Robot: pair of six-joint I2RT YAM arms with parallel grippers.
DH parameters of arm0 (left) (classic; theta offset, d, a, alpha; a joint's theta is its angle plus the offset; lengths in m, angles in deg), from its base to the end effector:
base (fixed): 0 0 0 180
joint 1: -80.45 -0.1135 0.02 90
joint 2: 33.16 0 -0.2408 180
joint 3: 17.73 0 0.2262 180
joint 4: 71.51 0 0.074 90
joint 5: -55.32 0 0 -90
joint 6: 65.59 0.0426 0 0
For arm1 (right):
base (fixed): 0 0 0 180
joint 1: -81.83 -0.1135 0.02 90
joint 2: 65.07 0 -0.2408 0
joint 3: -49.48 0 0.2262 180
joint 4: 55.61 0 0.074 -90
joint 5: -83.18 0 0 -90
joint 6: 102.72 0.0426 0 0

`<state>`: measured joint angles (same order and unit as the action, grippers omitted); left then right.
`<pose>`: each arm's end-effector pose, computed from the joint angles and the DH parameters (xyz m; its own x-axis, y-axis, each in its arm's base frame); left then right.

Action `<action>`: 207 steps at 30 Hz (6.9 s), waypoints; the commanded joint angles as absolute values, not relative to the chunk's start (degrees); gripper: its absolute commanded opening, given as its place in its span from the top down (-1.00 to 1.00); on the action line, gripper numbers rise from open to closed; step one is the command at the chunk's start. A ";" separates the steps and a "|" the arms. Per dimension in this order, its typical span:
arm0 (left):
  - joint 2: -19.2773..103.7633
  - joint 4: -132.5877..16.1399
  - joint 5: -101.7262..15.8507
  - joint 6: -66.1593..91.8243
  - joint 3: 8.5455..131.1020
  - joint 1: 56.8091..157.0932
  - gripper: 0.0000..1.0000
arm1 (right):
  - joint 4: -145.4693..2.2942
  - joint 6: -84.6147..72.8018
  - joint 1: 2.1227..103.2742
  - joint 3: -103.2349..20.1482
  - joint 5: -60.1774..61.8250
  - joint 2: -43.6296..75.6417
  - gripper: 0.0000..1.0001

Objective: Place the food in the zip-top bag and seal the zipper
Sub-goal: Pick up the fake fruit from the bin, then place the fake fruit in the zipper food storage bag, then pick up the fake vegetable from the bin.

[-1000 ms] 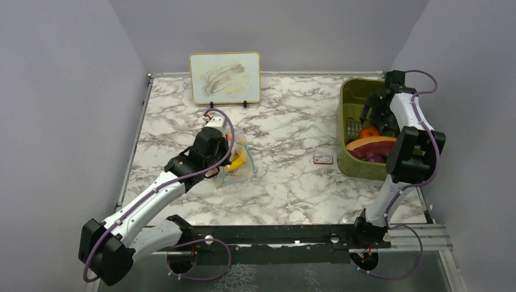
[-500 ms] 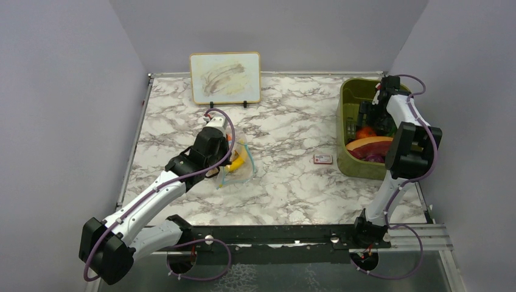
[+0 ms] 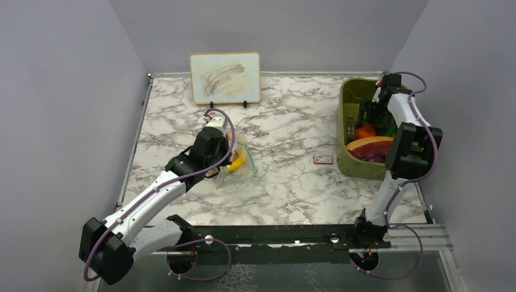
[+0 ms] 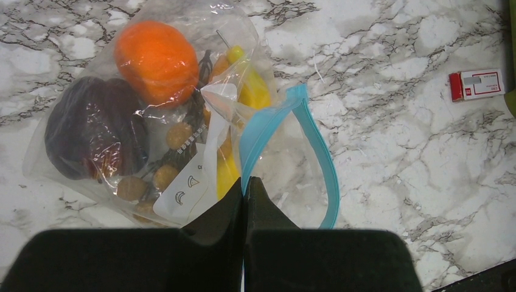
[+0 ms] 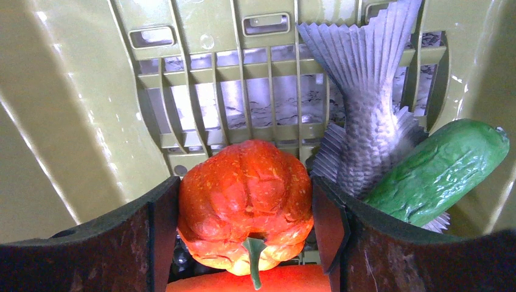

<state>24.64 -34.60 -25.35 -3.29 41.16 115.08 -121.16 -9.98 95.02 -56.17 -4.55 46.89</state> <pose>0.1783 -0.1148 0.2537 -0.6368 -0.1177 -0.7620 0.1769 0.9396 -0.2929 0.3618 -0.0831 0.2012 -0.9138 0.2632 -0.3092 0.2600 0.9642 0.0525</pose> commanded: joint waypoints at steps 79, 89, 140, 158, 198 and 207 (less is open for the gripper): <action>23.88 -30.42 -45.94 -11.56 58.45 115.26 1.00 | -90.44 23.87 24.99 -32.44 -9.50 12.52 -0.07; 21.75 -30.48 -45.84 -12.10 57.57 115.26 1.00 | -94.48 22.58 25.00 -34.08 -11.19 9.52 -0.38; 19.13 -33.93 -39.28 4.81 44.42 115.26 1.00 | -108.08 0.84 58.88 -44.04 -22.25 6.35 -0.09; 18.02 -45.24 -19.81 -8.42 36.87 115.26 1.00 | -110.17 6.87 82.44 -48.67 -25.55 22.95 -0.12; 25.64 -44.39 -17.61 2.79 41.60 118.20 1.00 | -117.08 8.50 92.44 -57.39 -44.89 45.30 -0.06; 25.10 -45.03 -16.78 3.31 40.90 118.66 1.00 | -116.26 10.86 94.54 -54.11 -46.26 43.06 -0.23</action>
<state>25.58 -43.04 -19.15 2.30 39.54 118.32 -116.53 8.75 93.35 -54.38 -43.35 45.42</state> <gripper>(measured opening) 0.012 0.603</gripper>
